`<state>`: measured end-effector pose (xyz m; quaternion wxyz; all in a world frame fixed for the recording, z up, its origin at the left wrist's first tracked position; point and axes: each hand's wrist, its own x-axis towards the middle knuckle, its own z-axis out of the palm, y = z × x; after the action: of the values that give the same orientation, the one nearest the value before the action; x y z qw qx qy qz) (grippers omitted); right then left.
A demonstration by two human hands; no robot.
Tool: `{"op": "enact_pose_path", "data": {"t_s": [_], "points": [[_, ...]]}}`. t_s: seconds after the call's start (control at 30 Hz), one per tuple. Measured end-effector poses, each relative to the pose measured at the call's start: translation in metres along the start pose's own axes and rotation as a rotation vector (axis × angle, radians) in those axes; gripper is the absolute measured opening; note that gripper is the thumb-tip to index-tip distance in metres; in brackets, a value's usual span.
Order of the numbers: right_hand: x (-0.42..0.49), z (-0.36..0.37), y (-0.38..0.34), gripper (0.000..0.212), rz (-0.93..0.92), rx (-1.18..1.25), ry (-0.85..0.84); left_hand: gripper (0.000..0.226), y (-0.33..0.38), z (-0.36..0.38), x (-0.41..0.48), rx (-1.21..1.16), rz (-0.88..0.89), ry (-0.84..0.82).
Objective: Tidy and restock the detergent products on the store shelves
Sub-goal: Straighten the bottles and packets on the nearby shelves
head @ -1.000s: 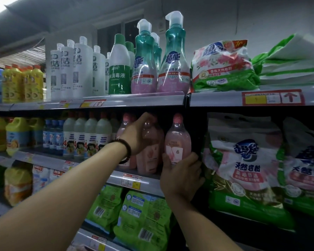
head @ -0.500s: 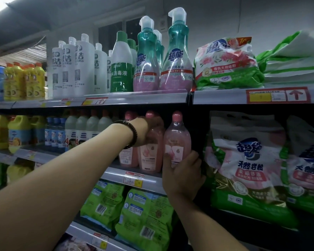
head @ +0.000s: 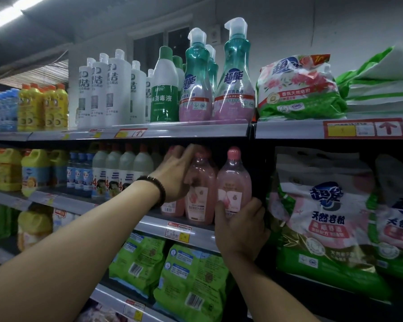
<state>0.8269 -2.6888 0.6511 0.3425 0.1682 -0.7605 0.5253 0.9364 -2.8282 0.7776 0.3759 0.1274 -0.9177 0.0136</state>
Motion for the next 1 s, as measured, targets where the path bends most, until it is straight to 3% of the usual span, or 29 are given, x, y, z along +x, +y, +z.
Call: {"op": "enact_pose_path", "data": {"t_s": [0.1, 0.2, 0.27, 0.53, 0.63, 0.73, 1.0], "points": [[-0.001, 0.0, -0.001, 0.064, -0.004, -0.009, -0.001, 0.084, -0.014, -0.002, -0.011, 0.088, -0.145, 0.116], [-0.001, -0.002, -0.001, 0.064, -0.004, -0.017, 0.001, 0.107, -0.022, 0.001, -0.02, 0.296, -0.274, -0.053], [-0.002, -0.003, -0.003, 0.064, -0.007, -0.014, 0.003, 0.108, -0.022, 0.003, -0.022, 0.325, -0.316, -0.147], [-0.001, -0.001, -0.002, 0.065, 0.004, -0.016, 0.0, 0.065, -0.032, 0.009, -0.016, 0.16, -0.254, -0.065], [-0.001, -0.002, -0.003, 0.066, 0.014, -0.008, -0.011, 0.06, -0.038, 0.005, -0.021, -0.031, -0.242, -0.018], [0.0, -0.004, -0.003, 0.064, 0.024, 0.033, -0.043, 0.063, -0.037, 0.007, -0.026, -0.062, -0.278, 0.011], [0.01, -0.021, -0.004, 0.065, 0.153, 0.236, -0.255, 0.074, -0.036, 0.028, -0.033, -0.317, -0.352, 0.225]]}}
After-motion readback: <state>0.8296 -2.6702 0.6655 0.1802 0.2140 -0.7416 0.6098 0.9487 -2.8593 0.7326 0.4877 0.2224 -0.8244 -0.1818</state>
